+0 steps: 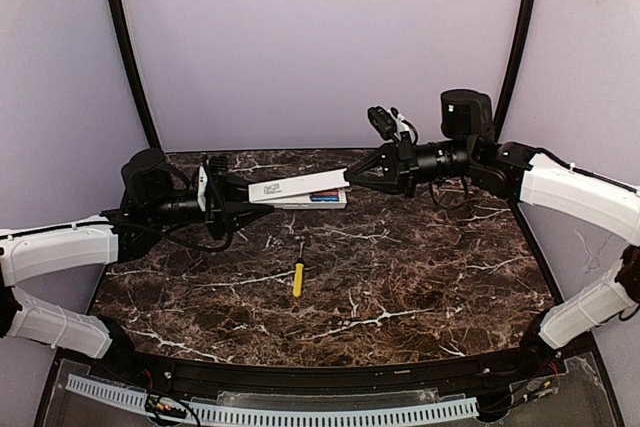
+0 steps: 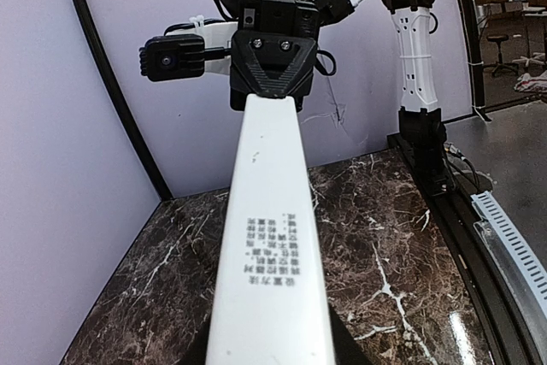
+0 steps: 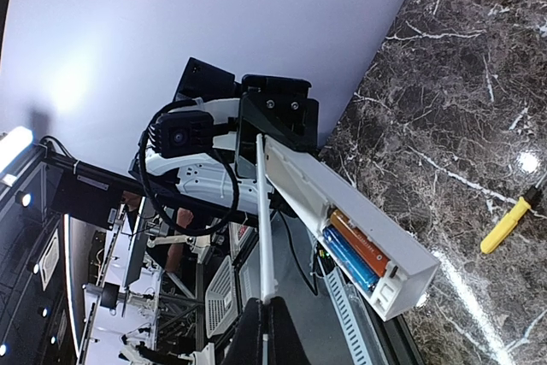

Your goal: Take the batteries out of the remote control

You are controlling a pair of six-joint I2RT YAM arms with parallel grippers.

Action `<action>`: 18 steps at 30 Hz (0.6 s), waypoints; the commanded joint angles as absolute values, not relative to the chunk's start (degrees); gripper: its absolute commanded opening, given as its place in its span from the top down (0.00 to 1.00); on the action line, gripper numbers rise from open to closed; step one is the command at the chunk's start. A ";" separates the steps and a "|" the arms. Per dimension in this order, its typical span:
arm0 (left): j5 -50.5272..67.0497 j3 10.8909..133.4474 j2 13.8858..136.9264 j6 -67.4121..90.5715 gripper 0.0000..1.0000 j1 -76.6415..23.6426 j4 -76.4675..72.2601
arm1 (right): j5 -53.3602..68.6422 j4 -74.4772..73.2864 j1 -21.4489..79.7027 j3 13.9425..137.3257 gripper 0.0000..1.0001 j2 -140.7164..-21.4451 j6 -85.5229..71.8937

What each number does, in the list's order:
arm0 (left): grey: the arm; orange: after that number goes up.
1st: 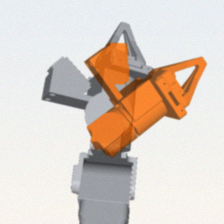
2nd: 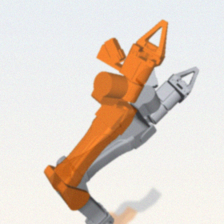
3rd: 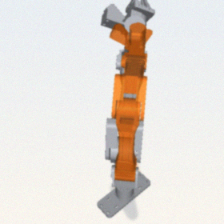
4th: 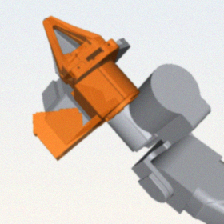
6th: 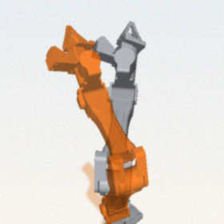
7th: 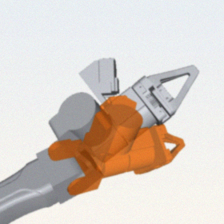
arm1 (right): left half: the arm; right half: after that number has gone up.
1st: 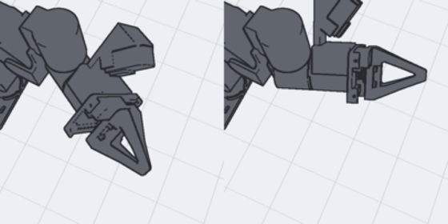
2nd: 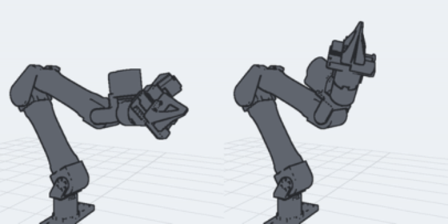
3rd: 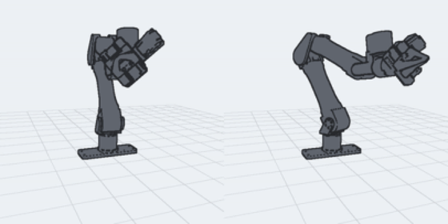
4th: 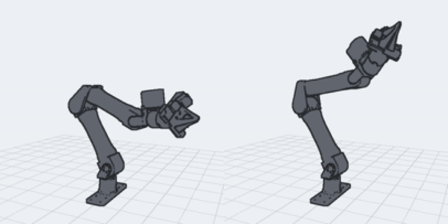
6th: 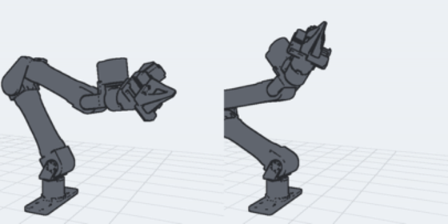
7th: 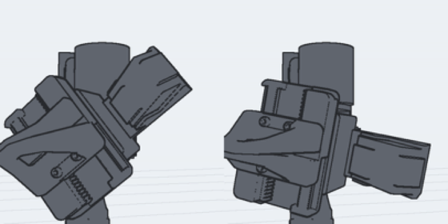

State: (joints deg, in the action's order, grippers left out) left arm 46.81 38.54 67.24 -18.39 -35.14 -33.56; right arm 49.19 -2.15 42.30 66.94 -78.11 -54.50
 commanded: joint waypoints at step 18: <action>47.02 39.73 66.86 -17.86 1.00 -35.51 -35.43 | 47.86 8.89 43.33 69.95 1.00 -79.36 -56.25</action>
State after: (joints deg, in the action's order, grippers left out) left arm 46.46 38.54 67.29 -18.37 -35.27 -33.74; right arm 48.56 5.34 42.76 68.05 -78.35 -55.66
